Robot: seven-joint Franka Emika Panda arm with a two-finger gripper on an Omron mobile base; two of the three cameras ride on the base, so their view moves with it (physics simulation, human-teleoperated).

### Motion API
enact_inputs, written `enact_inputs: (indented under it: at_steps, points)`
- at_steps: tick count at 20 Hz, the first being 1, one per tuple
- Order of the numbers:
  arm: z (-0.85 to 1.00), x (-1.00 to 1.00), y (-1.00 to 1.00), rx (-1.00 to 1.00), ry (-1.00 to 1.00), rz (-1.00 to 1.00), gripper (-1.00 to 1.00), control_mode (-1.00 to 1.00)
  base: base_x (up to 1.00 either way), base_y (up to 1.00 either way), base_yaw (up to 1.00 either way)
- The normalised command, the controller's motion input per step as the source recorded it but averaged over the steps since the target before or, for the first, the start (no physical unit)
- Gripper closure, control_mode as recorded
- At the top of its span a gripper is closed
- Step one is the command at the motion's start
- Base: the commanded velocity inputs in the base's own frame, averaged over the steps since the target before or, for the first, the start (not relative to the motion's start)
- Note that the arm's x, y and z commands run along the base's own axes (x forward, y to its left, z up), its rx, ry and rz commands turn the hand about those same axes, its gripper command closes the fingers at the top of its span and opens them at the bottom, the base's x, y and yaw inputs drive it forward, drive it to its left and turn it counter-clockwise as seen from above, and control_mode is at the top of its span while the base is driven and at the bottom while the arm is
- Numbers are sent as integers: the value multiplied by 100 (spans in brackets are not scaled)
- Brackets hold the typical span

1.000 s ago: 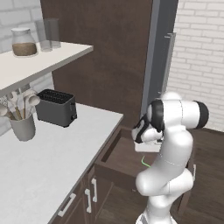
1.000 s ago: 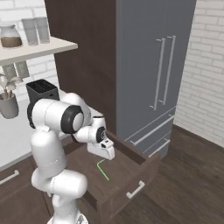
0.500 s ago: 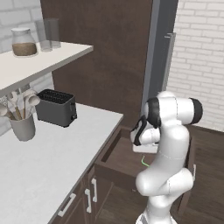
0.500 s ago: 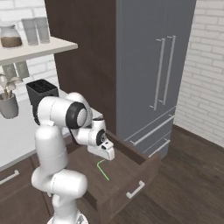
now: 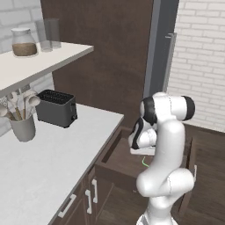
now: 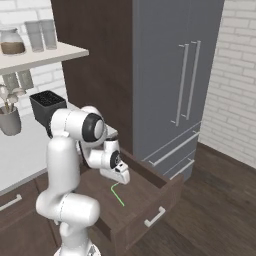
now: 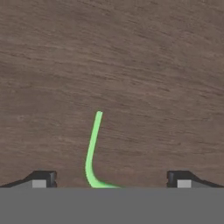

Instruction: Take a straw from the drawer in front and place it inside the glass cup on the dining counter.

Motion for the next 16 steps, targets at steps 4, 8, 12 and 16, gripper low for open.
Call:
enact_inputs:
  at_steps: [4, 8, 12, 16]
  points:
    - [-36, 18, 0, 0, -7, 0, -100, -100, 0, 0, 0]
    - [-22, 18, 5, 0, -2, 0, -100, -100, 0, 0, 0]
    - [-16, 8, 1, 0, 0, 0, -100, -100, 0, 0, 0]
    - [-18, 0, 0, 0, -2, 0, -100, -100, 0, 0, 0]
